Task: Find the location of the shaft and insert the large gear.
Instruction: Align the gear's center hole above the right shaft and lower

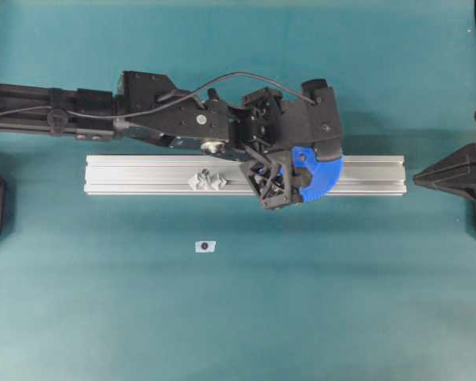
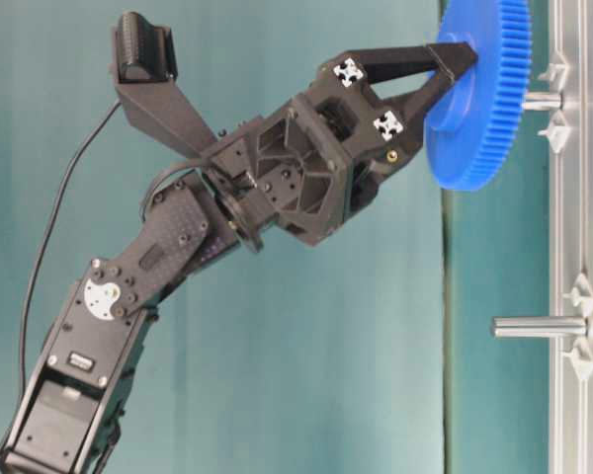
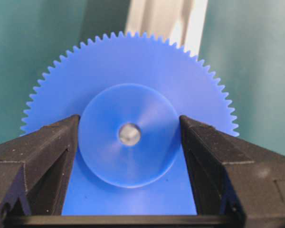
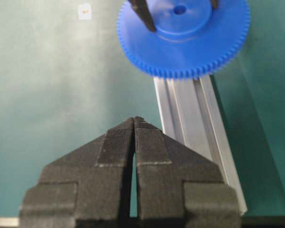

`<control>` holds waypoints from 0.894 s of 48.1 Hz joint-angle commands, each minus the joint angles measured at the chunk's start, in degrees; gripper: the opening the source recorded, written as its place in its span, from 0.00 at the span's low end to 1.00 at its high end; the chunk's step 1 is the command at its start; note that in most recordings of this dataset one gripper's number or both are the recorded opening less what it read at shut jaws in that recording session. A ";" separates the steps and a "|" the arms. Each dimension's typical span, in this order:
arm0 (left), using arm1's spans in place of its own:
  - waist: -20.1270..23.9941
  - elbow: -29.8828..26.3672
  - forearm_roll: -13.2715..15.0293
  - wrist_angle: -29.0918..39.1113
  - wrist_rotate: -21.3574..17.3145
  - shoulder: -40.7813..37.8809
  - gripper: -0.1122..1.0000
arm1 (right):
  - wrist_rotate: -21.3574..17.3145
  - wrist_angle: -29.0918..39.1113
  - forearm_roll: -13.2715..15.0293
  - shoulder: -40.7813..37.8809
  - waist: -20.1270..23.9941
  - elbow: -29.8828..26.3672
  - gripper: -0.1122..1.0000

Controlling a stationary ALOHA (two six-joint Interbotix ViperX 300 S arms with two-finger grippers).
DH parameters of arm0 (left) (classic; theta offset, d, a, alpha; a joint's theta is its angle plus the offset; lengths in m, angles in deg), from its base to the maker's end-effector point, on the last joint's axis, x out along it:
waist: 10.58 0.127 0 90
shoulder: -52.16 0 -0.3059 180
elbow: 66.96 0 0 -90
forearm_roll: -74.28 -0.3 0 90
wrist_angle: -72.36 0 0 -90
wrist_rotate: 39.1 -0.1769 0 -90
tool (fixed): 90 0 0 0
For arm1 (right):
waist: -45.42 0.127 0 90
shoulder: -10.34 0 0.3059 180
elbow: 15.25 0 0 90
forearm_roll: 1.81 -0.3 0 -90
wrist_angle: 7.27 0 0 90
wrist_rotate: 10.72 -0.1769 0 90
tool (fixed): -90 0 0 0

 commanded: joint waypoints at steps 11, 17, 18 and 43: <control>1.32 0.44 0.00 0.62 -0.26 2.29 0.74 | -0.44 -0.53 0.00 -0.44 -0.18 -0.44 0.12; 1.67 0.53 0.00 0.44 -0.44 2.11 0.74 | -0.53 -0.70 0.00 -0.44 -0.26 -0.35 0.12; 1.76 0.53 -0.09 0.44 -0.44 2.11 0.74 | -0.44 -0.79 0.09 -0.35 -0.26 -0.44 0.12; 4.48 0.62 -0.09 -0.53 -2.20 1.32 0.74 | -0.44 -1.32 0.09 -0.35 -0.18 0.00 0.12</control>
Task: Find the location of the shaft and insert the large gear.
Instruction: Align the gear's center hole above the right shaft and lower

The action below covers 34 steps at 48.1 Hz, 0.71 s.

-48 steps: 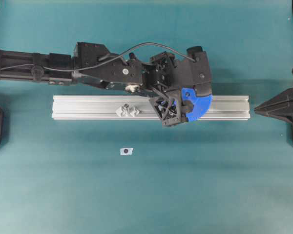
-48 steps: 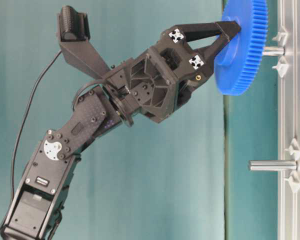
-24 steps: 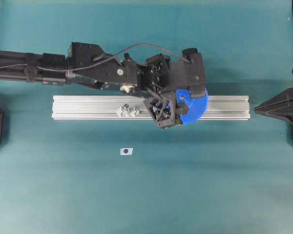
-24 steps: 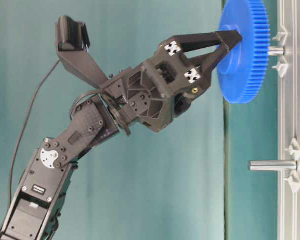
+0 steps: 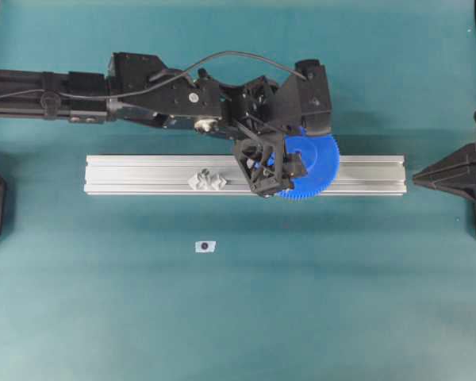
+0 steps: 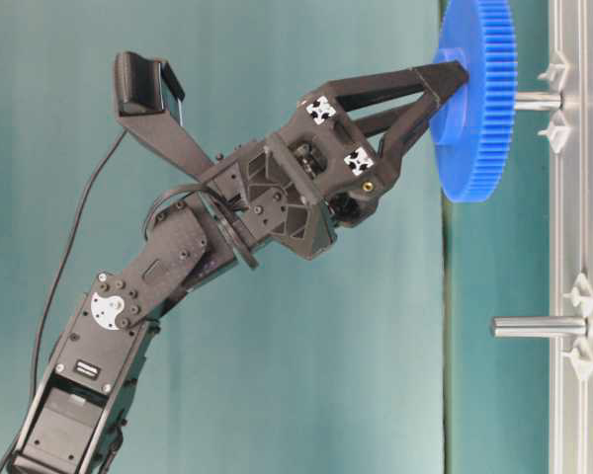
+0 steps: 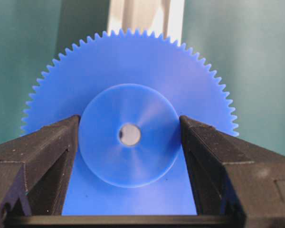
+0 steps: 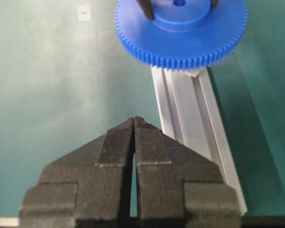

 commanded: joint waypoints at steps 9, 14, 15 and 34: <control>1.49 0.26 -0.18 -0.09 -1.49 0.44 0.74 | -0.44 -0.44 0.00 -0.44 -0.09 -0.53 0.12; 1.58 0.35 -0.18 0.00 -1.76 0.44 0.74 | -0.53 -0.44 0.09 -0.35 -0.09 -0.53 0.12; 1.67 0.35 -0.18 0.00 -1.76 0.44 0.74 | -0.53 -0.44 0.00 -0.44 -0.09 -0.53 0.12; 1.85 2.11 -0.18 -0.18 -0.97 0.97 0.74 | -0.53 -0.53 0.09 -0.26 -0.09 -0.53 0.12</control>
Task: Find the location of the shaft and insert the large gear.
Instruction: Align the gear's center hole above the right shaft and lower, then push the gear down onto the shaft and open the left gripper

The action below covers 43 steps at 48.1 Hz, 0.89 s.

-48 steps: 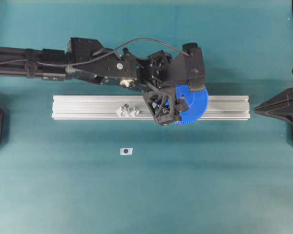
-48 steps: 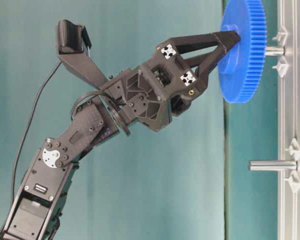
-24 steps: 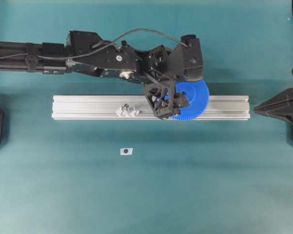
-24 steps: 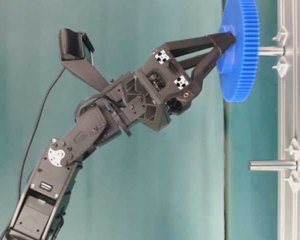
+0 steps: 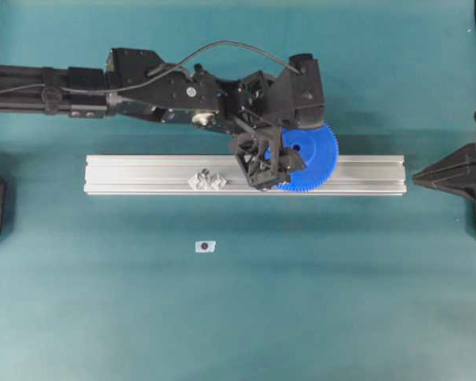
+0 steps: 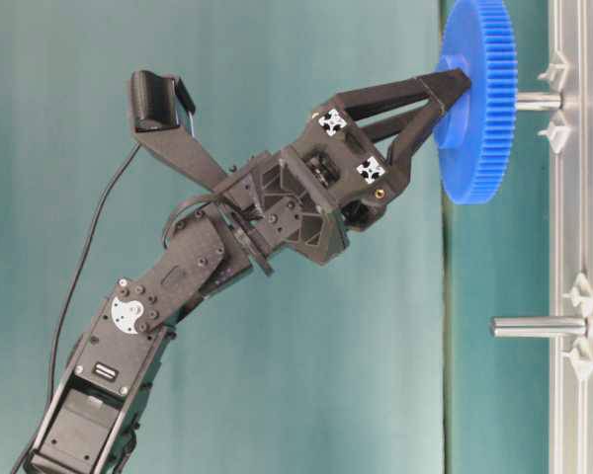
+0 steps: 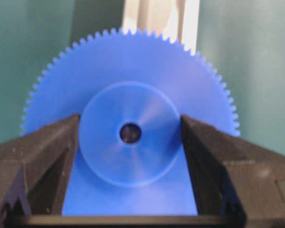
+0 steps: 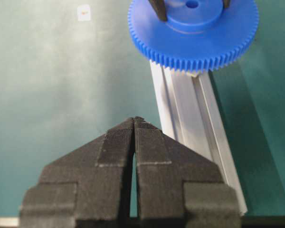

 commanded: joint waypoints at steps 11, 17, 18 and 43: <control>0.53 -0.35 -0.18 0.35 -0.09 1.14 0.74 | -0.53 -0.53 0.09 -0.35 -0.09 -0.62 0.12; 0.53 -1.58 -0.18 0.35 -0.44 1.14 0.74 | -0.53 -0.53 0.09 -0.35 -0.09 -0.62 0.12; 0.53 -1.76 -0.18 0.35 -0.44 1.05 0.74 | -0.53 -0.53 0.00 -0.35 -0.09 -0.62 0.12; -0.97 -2.29 -0.18 0.97 -0.26 0.88 0.94 | -0.53 -0.53 0.09 -0.35 -0.18 -0.62 0.12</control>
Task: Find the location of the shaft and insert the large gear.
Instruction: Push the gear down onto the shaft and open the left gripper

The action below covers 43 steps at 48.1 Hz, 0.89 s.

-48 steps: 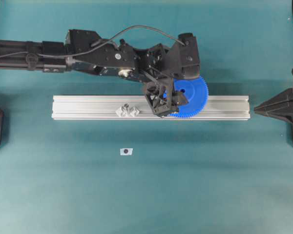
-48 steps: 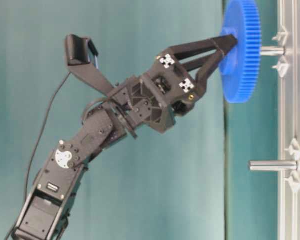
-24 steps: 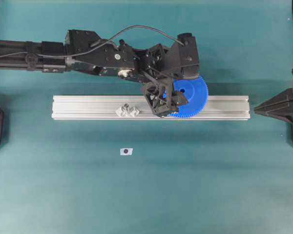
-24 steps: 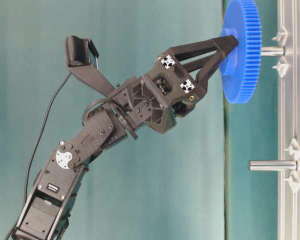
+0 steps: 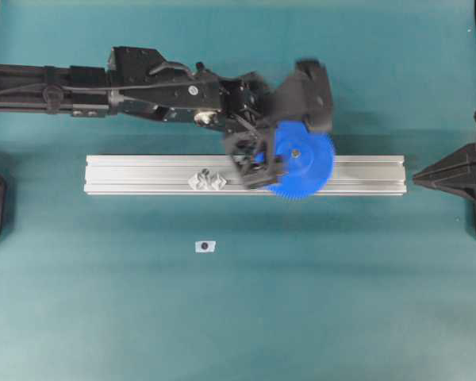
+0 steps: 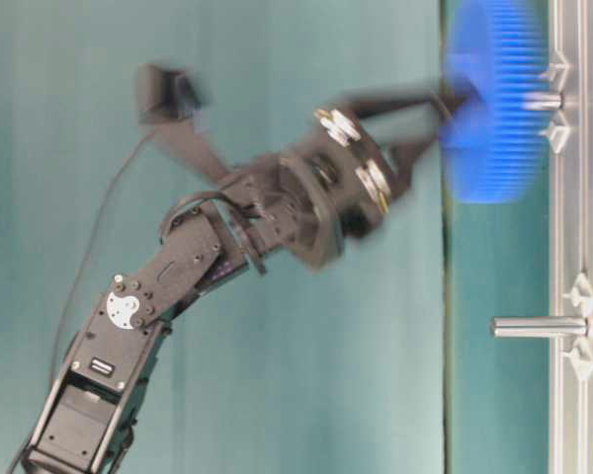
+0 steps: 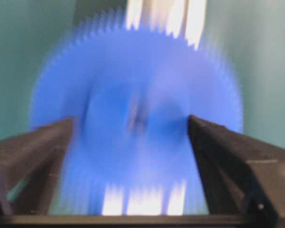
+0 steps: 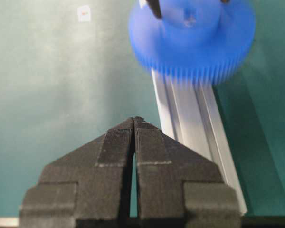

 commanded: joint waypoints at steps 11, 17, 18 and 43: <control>-0.70 -1.49 -0.09 -0.26 0.18 1.76 0.93 | -0.53 -0.44 0.09 -0.35 -0.09 -0.62 0.12; -0.79 -1.58 -0.09 -0.26 0.35 1.93 0.93 | -0.53 -0.44 0.00 -0.35 -0.09 -0.53 0.12; -0.88 -1.58 0.00 -0.26 0.35 2.02 0.93 | -0.53 -0.44 0.09 -0.35 -0.09 -0.53 0.12; -5.01 0.00 -0.09 -0.18 -0.18 9.67 0.93 | -0.53 -0.44 0.09 -0.35 -0.09 -0.53 0.12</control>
